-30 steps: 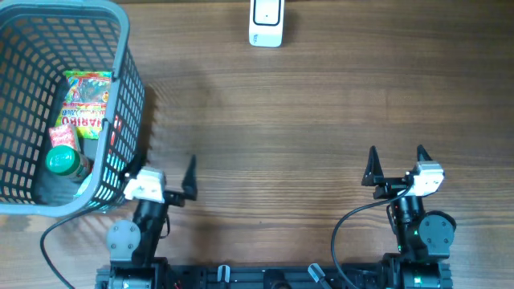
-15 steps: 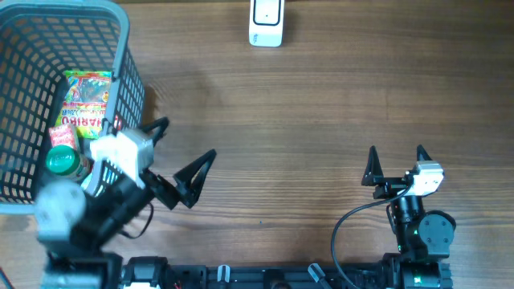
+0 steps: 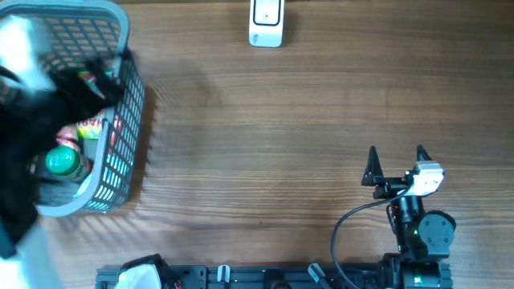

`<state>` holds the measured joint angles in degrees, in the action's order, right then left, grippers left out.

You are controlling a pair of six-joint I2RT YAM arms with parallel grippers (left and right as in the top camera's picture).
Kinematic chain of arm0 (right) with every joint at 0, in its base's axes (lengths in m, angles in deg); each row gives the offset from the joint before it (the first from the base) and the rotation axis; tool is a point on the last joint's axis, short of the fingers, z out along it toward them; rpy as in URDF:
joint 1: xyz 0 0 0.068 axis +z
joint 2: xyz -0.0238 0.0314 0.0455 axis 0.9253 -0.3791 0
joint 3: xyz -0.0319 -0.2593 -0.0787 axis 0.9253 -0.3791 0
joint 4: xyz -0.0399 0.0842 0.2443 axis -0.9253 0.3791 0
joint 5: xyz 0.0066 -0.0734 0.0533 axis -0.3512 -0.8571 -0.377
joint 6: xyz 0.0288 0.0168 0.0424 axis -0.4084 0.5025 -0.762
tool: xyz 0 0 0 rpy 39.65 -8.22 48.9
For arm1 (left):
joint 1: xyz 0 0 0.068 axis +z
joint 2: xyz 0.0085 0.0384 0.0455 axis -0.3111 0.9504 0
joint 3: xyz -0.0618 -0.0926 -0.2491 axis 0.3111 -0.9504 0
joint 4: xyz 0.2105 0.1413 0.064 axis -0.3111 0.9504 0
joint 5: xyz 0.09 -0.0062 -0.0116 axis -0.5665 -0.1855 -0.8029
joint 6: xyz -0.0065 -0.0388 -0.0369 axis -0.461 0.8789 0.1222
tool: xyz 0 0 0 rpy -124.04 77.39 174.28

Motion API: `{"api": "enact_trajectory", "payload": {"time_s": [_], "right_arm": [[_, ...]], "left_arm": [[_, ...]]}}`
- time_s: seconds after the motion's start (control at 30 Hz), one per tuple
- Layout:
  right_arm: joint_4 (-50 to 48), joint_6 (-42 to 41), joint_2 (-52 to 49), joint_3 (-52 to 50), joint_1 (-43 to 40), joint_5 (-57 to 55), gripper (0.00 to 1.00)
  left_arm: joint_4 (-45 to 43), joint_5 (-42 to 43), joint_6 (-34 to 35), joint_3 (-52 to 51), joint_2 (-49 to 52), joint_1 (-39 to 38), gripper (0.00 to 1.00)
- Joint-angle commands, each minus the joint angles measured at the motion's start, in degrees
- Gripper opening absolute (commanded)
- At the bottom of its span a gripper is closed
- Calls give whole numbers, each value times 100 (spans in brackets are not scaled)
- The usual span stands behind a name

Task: Scan the item barcode
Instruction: 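Reach the left gripper into the basket and grasp the green-capped jar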

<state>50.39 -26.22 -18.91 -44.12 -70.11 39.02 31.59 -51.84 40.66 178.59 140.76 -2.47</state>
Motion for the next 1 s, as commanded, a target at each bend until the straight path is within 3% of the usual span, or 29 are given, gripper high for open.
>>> {"api": "enact_trajectory", "payload": {"time_s": [0.0,0.13,0.33,0.67,0.97], "right_arm": [[-15,24,28,-7,28,-94,100],[-13,24,28,-7,28,-94,100],[-15,26,28,-7,28,-94,100],[-15,26,28,-7,28,-94,100],[-15,26,28,-7,28,-94,100]], "left_arm": [[881,-1941,966,826,1029,1051,97],[1156,-2184,1040,463,1628,1690,100],[483,-2481,1239,-951,1823,2140,100],[-817,-3320,1276,-3121,1823,2212,100],[-1458,-3410,1276,-3624,1886,2212,100]]}}
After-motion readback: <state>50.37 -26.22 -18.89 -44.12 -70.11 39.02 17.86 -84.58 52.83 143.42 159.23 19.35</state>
